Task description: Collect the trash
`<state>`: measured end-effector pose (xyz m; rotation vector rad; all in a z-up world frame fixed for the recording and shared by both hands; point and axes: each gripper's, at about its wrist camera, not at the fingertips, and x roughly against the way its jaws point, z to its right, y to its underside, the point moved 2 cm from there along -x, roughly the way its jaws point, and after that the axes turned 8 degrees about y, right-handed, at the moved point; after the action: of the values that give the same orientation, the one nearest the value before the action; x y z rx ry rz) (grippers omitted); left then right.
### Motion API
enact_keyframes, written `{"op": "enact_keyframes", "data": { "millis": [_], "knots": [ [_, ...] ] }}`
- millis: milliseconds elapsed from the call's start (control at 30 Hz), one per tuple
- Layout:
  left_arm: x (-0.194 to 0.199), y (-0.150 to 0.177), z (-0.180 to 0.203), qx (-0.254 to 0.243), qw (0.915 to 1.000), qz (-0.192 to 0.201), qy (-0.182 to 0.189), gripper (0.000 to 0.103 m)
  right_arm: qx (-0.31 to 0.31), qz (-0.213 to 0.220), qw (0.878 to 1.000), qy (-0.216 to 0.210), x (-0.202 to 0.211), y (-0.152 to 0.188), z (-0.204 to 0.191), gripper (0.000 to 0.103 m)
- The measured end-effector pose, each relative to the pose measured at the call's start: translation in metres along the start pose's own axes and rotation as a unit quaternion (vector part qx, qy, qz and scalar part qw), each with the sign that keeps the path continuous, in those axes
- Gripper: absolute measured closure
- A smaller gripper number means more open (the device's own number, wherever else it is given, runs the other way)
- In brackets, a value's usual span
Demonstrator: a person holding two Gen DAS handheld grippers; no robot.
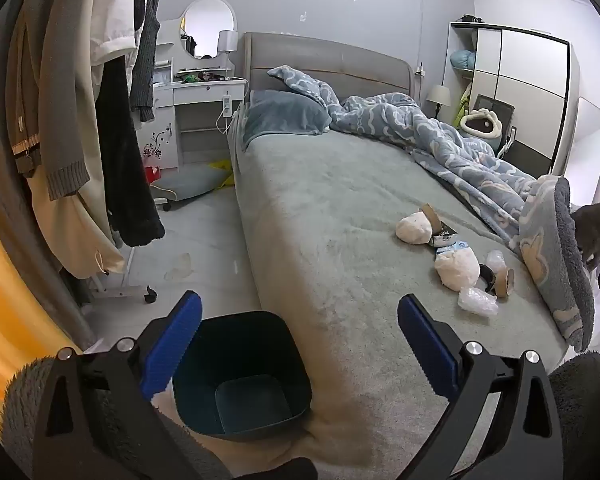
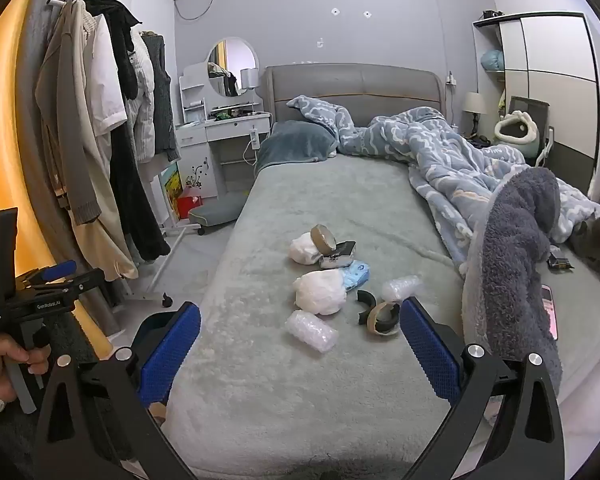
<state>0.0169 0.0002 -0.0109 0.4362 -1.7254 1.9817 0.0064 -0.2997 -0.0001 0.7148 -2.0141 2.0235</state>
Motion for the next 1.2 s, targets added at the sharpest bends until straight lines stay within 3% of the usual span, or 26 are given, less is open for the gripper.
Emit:
{"op": "enact_keyframes", "data": {
  "millis": [1200],
  "knots": [
    [0.0001,0.0008,0.0015,0.000,1.0000,-0.002,-0.001,0.003,0.010,-0.004,1.000,0.006,-0.0017,0.0013,-0.0022,0.003]
  ]
}}
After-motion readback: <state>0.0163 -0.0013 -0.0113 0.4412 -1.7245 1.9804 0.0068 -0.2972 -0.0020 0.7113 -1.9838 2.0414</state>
